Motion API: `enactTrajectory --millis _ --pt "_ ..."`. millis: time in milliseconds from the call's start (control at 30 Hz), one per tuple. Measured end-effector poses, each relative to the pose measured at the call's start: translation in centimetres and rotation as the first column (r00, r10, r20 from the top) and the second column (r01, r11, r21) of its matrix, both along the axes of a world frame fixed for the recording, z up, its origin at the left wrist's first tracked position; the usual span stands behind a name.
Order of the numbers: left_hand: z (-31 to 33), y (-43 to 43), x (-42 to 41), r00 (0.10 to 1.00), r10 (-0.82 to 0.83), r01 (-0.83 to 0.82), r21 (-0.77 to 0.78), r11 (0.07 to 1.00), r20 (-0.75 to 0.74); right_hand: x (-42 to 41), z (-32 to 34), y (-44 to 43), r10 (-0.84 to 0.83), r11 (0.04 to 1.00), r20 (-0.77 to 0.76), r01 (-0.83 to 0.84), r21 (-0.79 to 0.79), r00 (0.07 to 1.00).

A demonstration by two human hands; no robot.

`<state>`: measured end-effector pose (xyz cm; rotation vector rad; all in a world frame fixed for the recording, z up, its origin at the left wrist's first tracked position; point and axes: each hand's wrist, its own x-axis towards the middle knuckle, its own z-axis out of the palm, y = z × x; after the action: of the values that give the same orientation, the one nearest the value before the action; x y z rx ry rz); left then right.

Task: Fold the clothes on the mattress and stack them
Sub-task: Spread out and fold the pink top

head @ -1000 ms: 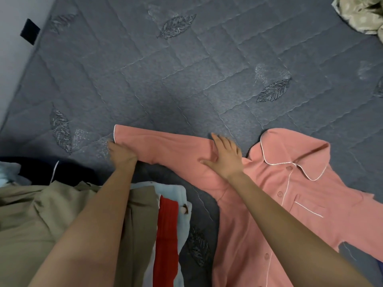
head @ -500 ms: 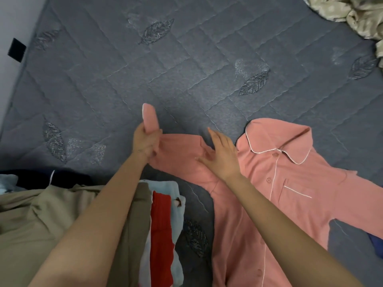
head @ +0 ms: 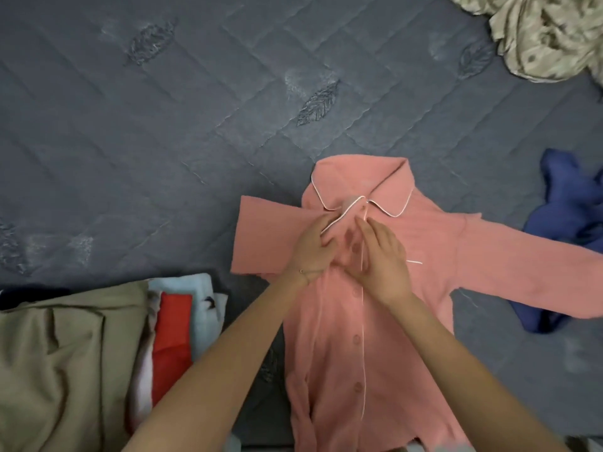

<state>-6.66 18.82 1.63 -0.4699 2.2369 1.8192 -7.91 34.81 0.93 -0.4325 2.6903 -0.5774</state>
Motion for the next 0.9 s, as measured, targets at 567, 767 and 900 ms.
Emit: enactTrajectory --millis 567,767,900 --pt "-2.5 19.5 -2.0 0.986 0.152 -0.152 -0.010 0.988 0.063 -2.3 0.0 16.2 -0.337 0.678 0.679 0.668 -0.305 0.653" --pt "-3.9 23.5 -1.3 0.971 -0.225 0.214 0.131 0.968 0.075 -4.8 -1.8 17.5 -0.420 0.511 0.825 0.850 -0.128 0.377" --pt "-4.6 22.5 0.4 0.946 -0.319 0.318 0.022 0.948 0.061 -5.4 -3.6 17.6 -0.535 0.510 0.730 0.852 -0.121 0.424"
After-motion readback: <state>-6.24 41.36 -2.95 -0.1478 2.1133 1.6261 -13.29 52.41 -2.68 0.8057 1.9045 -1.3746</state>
